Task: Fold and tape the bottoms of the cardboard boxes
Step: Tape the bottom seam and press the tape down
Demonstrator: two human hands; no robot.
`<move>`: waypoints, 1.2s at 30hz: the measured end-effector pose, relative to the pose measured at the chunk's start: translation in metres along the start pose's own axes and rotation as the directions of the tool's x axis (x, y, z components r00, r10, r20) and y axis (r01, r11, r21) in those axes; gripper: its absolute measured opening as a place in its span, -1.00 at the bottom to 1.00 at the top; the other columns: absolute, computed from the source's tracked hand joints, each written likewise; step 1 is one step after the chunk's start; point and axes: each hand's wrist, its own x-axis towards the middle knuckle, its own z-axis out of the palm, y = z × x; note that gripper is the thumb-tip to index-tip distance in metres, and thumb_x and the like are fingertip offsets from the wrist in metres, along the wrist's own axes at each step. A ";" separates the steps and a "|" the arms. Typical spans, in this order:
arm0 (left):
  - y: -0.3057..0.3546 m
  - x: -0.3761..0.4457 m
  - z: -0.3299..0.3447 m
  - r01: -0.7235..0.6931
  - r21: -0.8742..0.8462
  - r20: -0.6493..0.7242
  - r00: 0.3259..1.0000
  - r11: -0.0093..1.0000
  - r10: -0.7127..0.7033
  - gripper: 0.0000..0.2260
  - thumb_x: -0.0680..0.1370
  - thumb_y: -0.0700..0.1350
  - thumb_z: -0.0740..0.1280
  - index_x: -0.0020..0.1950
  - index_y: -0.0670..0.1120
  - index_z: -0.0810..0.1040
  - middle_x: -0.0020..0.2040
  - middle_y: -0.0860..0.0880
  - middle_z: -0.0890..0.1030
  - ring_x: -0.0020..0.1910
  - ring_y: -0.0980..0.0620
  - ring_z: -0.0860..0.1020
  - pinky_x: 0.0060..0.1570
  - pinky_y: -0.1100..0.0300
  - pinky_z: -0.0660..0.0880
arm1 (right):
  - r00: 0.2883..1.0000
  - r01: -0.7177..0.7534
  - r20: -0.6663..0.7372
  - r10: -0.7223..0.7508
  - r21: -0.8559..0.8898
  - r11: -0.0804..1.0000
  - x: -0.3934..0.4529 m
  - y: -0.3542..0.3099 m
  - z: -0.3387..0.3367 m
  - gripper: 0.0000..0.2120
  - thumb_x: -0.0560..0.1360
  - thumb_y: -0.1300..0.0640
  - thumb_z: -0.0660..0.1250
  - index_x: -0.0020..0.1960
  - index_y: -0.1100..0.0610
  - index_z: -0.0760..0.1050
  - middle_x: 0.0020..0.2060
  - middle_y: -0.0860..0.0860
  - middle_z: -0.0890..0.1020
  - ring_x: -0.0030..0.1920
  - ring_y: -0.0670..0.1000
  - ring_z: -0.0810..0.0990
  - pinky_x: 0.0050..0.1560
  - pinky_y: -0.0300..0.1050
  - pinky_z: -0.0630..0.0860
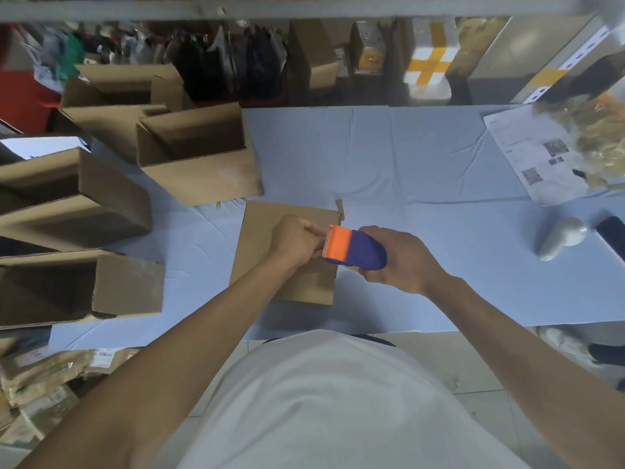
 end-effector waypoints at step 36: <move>-0.028 -0.005 0.010 -0.445 0.555 0.503 0.852 0.703 0.143 -0.81 0.47 0.10 0.25 -0.25 0.09 0.29 0.00 -0.05 0.43 -0.04 -0.04 0.40 -0.01 0.12 0.40 | 0.844 -0.277 0.289 0.452 -0.488 0.828 0.013 -0.001 0.045 -0.61 0.37 -0.09 0.37 0.11 0.05 0.41 -0.11 0.02 0.52 -0.16 0.11 0.49 -0.17 -0.10 0.41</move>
